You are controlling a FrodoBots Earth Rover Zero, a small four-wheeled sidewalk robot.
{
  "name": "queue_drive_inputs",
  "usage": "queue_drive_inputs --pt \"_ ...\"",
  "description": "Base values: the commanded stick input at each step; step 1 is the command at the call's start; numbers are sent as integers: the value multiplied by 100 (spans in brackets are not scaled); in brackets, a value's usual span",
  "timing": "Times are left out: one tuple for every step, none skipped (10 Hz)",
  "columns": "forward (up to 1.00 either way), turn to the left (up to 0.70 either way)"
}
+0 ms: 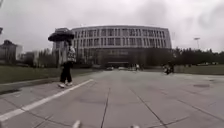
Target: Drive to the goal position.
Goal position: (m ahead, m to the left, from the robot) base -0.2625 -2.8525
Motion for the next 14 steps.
queue_drive_inputs --pt "70 -11" --pt "70 -20" --pt "70 -20" --pt "70 -12" --pt "70 -3" --pt "70 0" --pt "70 0" --pt "70 0" --pt "70 0" --pt "70 0" --pt "70 0" --pt "70 0" --pt "70 0" --pt "70 0"
